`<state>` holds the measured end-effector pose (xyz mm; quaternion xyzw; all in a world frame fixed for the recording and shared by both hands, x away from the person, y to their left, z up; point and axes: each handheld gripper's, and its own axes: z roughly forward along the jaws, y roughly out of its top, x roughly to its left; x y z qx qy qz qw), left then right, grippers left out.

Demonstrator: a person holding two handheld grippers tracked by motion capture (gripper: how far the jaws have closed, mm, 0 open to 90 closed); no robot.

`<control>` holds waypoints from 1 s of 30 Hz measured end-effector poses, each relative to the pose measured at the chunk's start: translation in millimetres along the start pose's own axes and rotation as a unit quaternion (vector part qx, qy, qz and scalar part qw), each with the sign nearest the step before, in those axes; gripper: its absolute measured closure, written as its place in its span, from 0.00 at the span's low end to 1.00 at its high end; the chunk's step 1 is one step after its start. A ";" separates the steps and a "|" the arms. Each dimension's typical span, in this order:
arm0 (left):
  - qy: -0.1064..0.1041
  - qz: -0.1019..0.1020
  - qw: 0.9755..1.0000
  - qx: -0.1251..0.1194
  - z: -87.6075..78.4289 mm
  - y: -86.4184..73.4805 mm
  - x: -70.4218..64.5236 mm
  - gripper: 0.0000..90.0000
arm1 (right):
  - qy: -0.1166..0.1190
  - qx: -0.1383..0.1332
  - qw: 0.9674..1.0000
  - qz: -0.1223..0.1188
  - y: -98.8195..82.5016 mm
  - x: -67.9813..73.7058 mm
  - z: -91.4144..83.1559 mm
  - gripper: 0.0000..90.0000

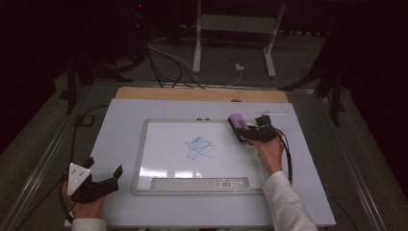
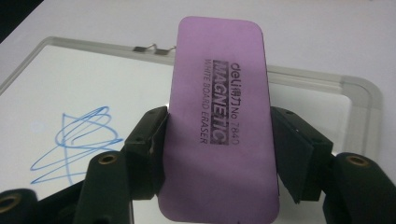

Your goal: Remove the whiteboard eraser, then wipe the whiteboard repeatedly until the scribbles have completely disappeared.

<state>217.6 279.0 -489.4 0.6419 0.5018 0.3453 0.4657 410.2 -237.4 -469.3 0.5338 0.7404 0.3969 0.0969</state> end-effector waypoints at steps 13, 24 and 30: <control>0.000 0.000 1.000 0.000 0.4 0.1 -1.0 0.01 | 0.018 0.010 0.998 -0.053 0.9 32.8 5.9 0.45; 0.000 0.000 1.000 0.000 0.5 0.2 -1.0 0.01 | 0.027 0.041 0.993 -0.103 -10.9 54.2 17.0 0.45; -0.001 0.000 1.000 0.000 0.6 0.1 -0.7 0.01 | 0.019 0.059 0.988 -0.138 -21.5 67.1 28.4 0.45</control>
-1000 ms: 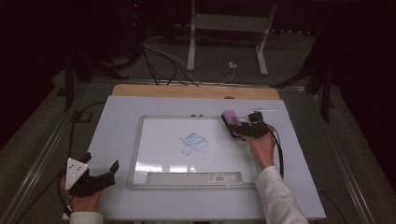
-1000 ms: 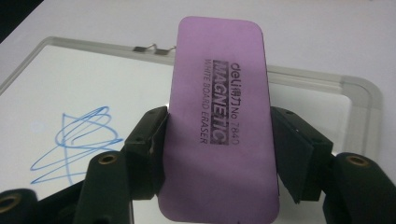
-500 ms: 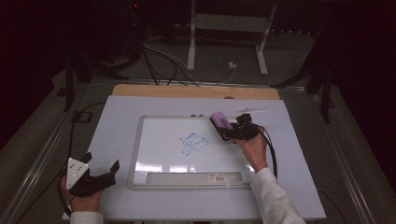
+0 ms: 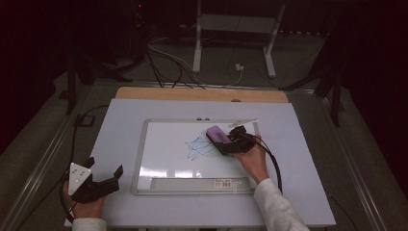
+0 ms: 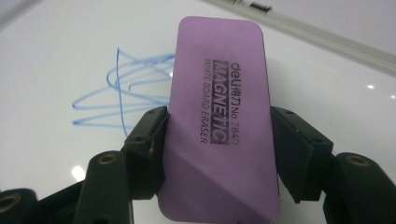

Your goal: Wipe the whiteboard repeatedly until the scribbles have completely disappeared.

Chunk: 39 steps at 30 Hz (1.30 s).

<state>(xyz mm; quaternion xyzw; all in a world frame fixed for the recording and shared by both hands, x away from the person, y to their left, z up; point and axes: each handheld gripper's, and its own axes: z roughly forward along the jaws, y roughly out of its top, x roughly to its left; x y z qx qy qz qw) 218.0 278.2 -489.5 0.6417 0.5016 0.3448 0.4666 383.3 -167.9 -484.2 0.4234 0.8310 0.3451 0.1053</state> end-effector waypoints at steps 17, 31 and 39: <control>0.000 0.000 1.000 0.000 -0.1 0.0 0.1 0.01 | -0.004 0.003 1.000 0.005 -1.0 4.3 17.9 0.45; -0.001 0.001 1.000 0.000 0.4 0.4 -1.3 0.01 | 0.028 0.017 0.998 -0.044 0.2 48.6 24.0 0.46; 0.000 0.001 1.000 -0.001 -0.6 0.4 0.0 0.01 | -0.034 0.014 0.999 0.002 4.3 26.7 23.3 0.46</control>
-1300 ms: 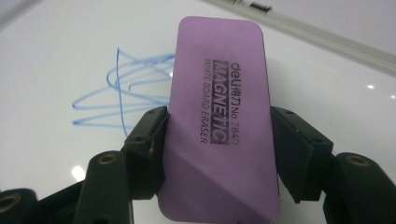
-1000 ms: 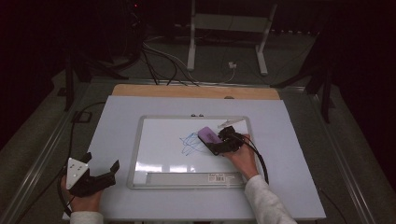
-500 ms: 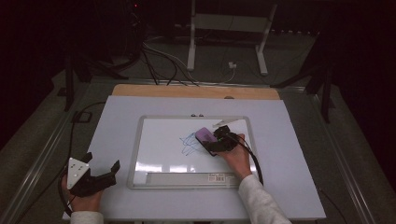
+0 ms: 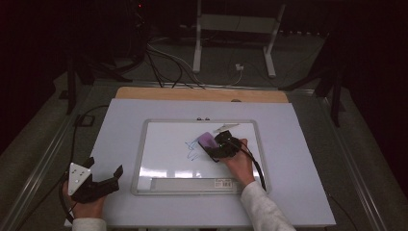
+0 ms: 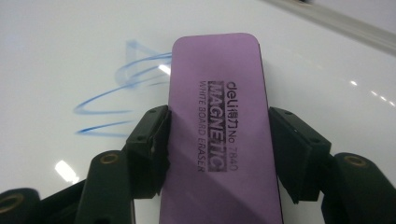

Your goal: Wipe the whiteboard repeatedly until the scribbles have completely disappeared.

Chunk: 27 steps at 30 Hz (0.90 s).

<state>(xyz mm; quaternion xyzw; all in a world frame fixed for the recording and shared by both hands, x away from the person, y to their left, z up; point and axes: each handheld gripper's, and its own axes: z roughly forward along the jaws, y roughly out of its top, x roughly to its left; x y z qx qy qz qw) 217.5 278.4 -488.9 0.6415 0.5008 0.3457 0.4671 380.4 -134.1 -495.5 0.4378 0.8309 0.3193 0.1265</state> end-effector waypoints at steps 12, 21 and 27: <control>-0.001 0.002 1.000 0.003 1.9 0.0 -1.8 0.01 | 0.034 0.004 0.999 -0.023 -2.8 20.6 -0.3 0.46; 0.000 0.000 1.000 0.001 1.1 0.0 -0.8 0.01 | 0.059 0.008 0.997 -0.052 -2.7 36.7 0.7 0.46; 0.000 0.000 1.000 0.001 1.1 -0.2 -0.5 0.01 | 0.000 -0.001 1.000 0.007 -2.2 10.7 -0.7 0.46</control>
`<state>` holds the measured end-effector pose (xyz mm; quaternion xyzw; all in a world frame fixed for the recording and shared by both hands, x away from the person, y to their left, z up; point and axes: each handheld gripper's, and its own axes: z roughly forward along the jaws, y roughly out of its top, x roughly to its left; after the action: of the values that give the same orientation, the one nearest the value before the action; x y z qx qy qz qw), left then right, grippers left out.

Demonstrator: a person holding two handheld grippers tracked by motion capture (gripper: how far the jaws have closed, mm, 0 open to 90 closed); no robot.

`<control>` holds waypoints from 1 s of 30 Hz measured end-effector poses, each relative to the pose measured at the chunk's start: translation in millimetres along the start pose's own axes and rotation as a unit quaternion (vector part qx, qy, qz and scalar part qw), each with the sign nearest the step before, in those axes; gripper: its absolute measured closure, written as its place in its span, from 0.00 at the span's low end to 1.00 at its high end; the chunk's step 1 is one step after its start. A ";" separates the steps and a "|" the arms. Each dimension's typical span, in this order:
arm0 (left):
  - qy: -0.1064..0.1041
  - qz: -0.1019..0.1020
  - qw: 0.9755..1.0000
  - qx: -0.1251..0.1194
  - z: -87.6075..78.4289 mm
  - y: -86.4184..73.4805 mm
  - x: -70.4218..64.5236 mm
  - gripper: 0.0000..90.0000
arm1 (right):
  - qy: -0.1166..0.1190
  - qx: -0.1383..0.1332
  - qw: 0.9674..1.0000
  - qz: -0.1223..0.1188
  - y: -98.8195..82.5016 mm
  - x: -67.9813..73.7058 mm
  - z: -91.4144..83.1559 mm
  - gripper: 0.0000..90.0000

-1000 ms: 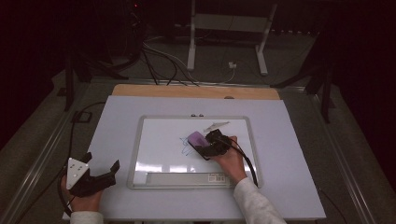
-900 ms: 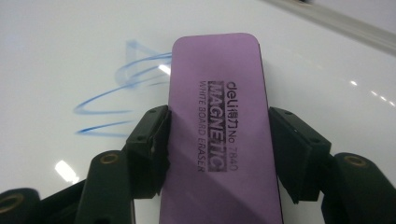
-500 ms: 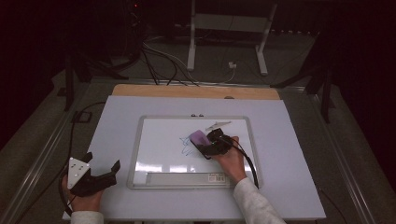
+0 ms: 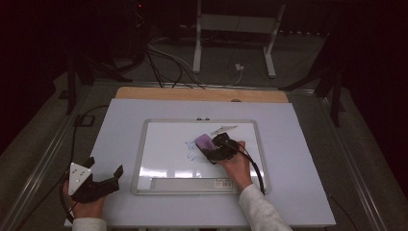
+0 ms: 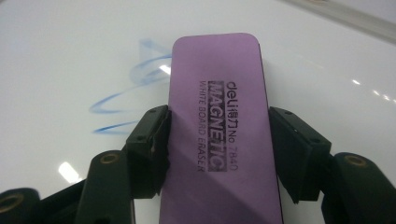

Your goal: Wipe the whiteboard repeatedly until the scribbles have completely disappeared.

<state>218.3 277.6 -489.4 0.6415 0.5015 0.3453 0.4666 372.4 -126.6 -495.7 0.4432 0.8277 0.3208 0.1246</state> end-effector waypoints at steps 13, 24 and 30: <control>-0.001 0.003 1.000 0.003 0.8 0.1 -0.9 0.01 | 0.073 0.012 0.995 -0.073 -3.2 47.3 1.0 0.46; -0.001 0.003 1.000 0.003 0.6 0.0 -0.4 0.01 | 0.024 0.010 0.999 -0.033 1.1 35.1 2.6 0.46; -0.001 0.004 1.000 0.003 1.3 0.2 -1.5 0.01 | 0.065 0.019 0.995 -0.069 -1.1 50.6 1.5 0.46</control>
<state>219.2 275.9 -489.7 0.6454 0.4993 0.3449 0.4639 343.3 -85.3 -493.6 0.3658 0.8684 0.3241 0.0839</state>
